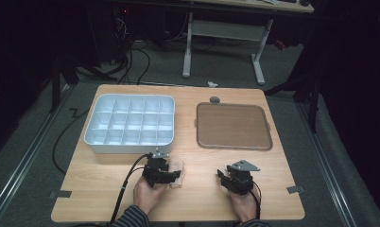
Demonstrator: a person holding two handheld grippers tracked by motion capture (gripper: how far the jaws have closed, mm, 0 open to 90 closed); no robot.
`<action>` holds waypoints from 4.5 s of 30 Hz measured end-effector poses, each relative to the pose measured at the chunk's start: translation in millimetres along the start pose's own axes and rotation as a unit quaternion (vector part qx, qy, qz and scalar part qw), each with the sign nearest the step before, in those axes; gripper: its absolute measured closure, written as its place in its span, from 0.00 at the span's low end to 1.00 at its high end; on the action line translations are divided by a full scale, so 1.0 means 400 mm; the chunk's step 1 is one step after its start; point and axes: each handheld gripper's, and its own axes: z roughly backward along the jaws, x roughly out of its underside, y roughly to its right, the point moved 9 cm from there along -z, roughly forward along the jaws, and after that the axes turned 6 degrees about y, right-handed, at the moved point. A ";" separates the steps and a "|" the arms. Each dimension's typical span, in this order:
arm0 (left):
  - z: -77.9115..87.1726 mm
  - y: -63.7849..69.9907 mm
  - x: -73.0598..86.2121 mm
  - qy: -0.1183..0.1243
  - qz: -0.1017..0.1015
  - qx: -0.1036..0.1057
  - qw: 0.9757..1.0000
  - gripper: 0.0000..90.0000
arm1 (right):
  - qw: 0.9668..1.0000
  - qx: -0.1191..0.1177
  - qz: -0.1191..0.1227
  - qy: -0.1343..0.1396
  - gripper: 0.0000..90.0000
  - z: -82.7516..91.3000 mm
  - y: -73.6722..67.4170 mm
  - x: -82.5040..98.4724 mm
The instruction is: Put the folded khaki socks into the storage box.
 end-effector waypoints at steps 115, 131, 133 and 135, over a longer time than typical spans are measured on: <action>0.223 -0.075 -0.091 0.049 0.012 0.020 0.999 0.85 | 1.000 -0.015 0.018 -0.005 0.45 -0.008 -0.012 -0.002; 0.274 -0.116 -0.091 0.061 0.026 0.002 0.998 0.85 | 1.000 -0.016 0.015 -0.005 0.45 -0.008 -0.012 -0.002; 0.278 -0.122 -0.089 0.063 0.027 -0.001 0.998 0.85 | 1.000 -0.015 0.015 -0.006 0.45 -0.008 -0.012 -0.002; 0.283 -0.126 -0.087 0.064 0.028 -0.002 0.998 0.85 | 1.000 -0.015 0.015 -0.006 0.45 -0.008 -0.012 -0.002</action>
